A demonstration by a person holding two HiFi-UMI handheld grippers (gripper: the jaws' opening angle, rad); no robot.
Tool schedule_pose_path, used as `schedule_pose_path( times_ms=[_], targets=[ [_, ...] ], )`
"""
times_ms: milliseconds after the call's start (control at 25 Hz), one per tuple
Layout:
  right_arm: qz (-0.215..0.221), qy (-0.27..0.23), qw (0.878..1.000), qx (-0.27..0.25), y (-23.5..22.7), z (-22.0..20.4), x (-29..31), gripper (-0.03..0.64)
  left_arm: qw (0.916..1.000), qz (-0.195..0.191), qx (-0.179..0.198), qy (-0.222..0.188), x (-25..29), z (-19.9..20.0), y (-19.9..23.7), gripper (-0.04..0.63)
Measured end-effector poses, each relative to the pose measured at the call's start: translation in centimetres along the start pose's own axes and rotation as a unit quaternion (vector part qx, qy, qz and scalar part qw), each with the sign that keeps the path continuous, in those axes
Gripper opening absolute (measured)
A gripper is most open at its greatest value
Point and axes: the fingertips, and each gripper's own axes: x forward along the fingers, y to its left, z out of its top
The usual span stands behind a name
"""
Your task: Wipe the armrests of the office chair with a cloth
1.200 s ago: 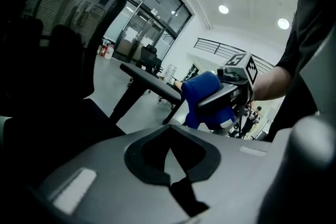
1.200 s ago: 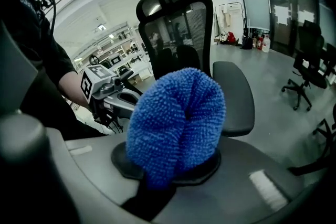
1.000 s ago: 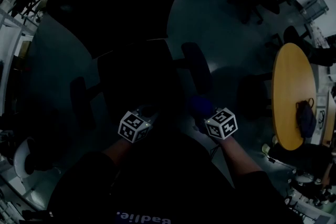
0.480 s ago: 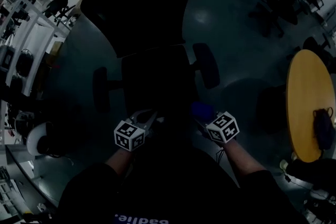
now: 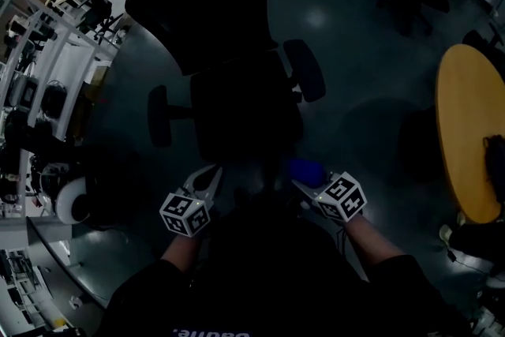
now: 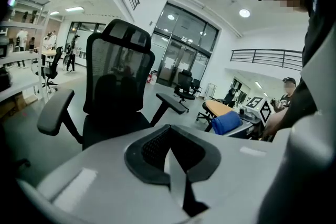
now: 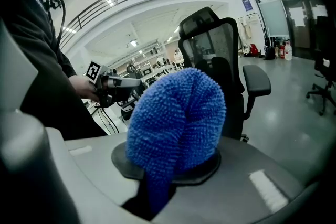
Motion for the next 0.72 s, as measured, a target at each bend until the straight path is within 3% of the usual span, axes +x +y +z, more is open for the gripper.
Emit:
schedule_pose_path(
  times_ms=[320, 720],
  targets=[
    [-0.043, -0.021, 0.999, -0.024, 3.6, 1.3, -0.9, 0.084, 0.9984, -0.044, -0.003, -0.035, -2.2, 1.2, -1.3, 0.017],
    [-0.080, -0.068, 0.994, -0.009, 11.4, 6.0, 3.3, 0.084, 0.9951, -0.070, -0.010, -0.070, -9.9, 1.6, 3.0, 0.015]
  ],
)
